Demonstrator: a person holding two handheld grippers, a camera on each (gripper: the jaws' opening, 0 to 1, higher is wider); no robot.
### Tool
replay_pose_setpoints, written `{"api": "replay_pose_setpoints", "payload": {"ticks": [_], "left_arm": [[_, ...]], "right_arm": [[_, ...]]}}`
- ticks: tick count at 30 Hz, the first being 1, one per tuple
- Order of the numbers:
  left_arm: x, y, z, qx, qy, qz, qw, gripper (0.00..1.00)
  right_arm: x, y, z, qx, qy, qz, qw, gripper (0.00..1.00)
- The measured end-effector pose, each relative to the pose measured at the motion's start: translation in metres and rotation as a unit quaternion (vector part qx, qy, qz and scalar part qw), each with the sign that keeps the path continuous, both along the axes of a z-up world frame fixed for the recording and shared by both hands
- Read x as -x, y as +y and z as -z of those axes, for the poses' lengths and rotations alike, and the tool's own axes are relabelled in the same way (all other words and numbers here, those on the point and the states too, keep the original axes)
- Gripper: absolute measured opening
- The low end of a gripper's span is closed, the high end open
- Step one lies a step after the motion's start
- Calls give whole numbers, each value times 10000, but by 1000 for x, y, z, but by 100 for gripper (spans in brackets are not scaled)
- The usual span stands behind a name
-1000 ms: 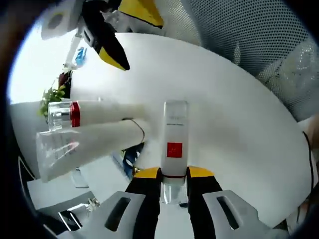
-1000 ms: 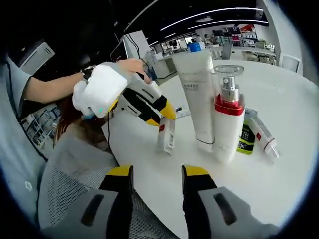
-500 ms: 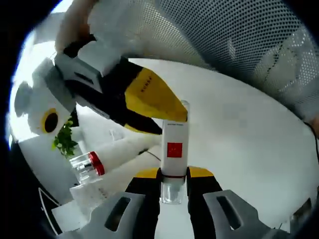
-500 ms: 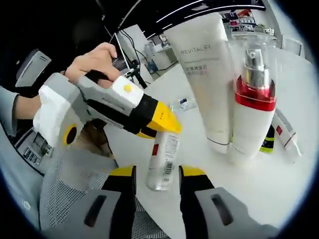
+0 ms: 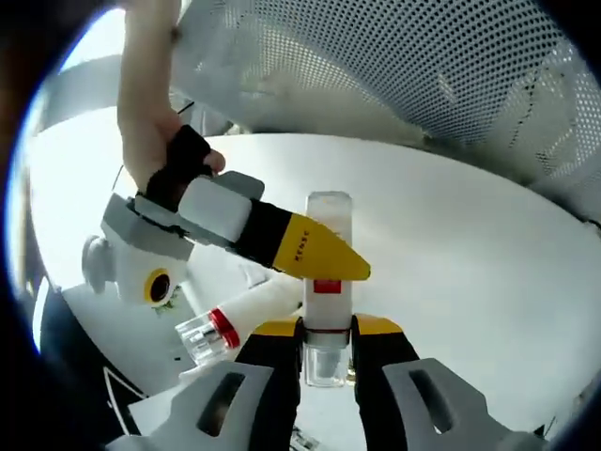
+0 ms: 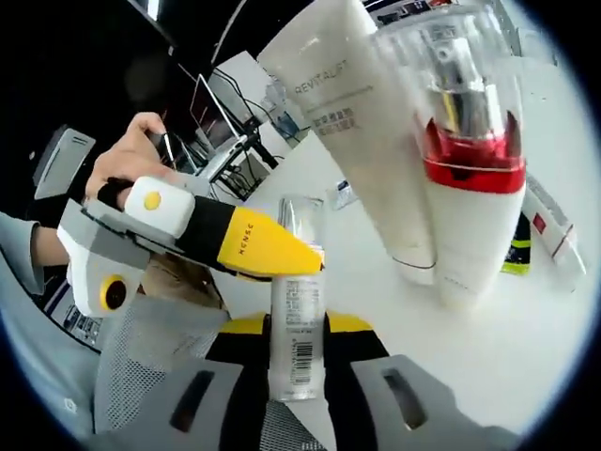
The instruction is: Arrange the skincare products in the storage area until every visible bottle or jar stands upright without overlapping.
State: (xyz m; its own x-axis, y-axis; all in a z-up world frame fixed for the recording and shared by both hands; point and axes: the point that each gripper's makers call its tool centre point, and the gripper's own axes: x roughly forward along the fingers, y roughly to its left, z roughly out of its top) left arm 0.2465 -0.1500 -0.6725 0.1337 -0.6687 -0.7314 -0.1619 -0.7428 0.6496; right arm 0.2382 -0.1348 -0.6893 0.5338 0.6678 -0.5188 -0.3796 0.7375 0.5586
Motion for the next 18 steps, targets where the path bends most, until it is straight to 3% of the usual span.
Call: {"api": "replay_pose_setpoints", "payload": {"ticks": [3,5,6,7,10,11,12,13,14,15,16,17,18], "left_arm": [[-14,-2,1,243,-25,-321,9992,18],[-18,-1,-3,457,360,-720,9957,24],[-19,-2,-6,560,442,-722,9948,27],[-20,-4,-12,837,745,-890,9897,29],[-31,7,-9,799,1386,-1670,9729,31],[-33,5,-16,980,1630,-1820,9647,32],[-34,8,-15,959,1939,-2094,9536,33],[-33,13,-11,848,2351,-2456,9366,35],[-29,16,-8,735,2885,-2766,9137,38],[-24,18,-6,620,3211,-2885,8999,41],[-19,21,-1,461,3760,-3239,8670,43],[-17,22,0,445,4080,-3442,8445,43],[-15,19,-4,544,4518,-3546,8168,41]], "right_arm": [[1,-5,-1,107,-38,-4,9999,20],[4,-8,0,199,-15,-38,9998,20],[6,-10,0,229,-16,-44,9997,20],[7,-12,0,238,-37,-32,9997,20],[13,-17,-3,284,-77,-18,9996,20],[14,-20,-3,334,-90,-16,9994,20],[16,-22,-5,368,-138,-23,9992,20],[17,-24,-6,369,-176,-19,9992,20],[18,-25,-7,362,-183,-22,9992,20],[20,-25,-8,370,-226,-68,9990,20],[21,-25,-9,374,-322,-154,9987,20],[23,-26,-9,354,-286,-123,9989,20],[24,-26,-9,344,-258,-112,9990,20]]}}
